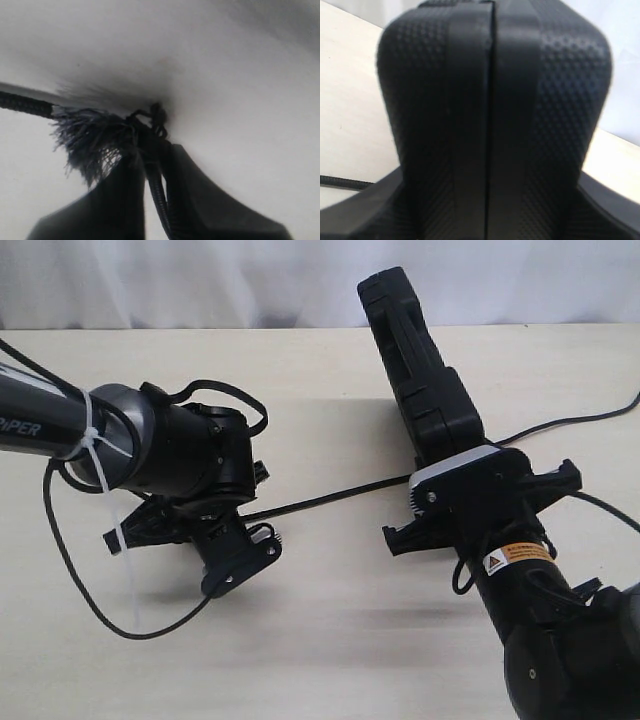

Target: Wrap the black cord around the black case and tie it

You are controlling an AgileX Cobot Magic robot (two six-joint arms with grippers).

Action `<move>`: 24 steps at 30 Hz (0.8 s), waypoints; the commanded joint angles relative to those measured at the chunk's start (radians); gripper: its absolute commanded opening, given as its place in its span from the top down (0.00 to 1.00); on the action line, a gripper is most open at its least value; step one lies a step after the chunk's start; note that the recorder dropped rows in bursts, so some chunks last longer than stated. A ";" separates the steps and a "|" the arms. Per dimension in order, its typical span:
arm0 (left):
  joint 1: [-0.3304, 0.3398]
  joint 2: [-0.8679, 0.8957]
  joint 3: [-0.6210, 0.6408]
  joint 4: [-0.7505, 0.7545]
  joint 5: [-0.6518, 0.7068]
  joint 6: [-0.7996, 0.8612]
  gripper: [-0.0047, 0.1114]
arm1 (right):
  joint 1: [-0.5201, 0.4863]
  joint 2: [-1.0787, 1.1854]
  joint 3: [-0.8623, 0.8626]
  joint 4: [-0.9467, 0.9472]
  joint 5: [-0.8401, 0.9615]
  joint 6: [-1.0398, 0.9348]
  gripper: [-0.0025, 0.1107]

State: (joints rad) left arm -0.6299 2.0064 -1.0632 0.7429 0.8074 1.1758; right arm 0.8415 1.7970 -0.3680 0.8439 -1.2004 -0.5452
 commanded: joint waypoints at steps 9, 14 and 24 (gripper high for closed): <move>0.004 0.001 0.004 -0.033 0.030 -0.110 0.96 | -0.006 0.004 0.007 0.007 0.108 0.007 0.94; 0.004 0.001 0.004 -0.033 0.030 -0.111 0.96 | -0.006 0.004 0.007 0.007 0.108 0.007 0.94; 0.004 0.001 0.004 -0.029 0.037 -0.107 0.96 | -0.006 0.004 0.007 0.007 0.108 0.007 0.94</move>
State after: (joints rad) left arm -0.6299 2.0064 -1.0632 0.7169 0.8154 1.0740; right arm 0.8415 1.7970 -0.3680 0.8376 -1.1940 -0.5573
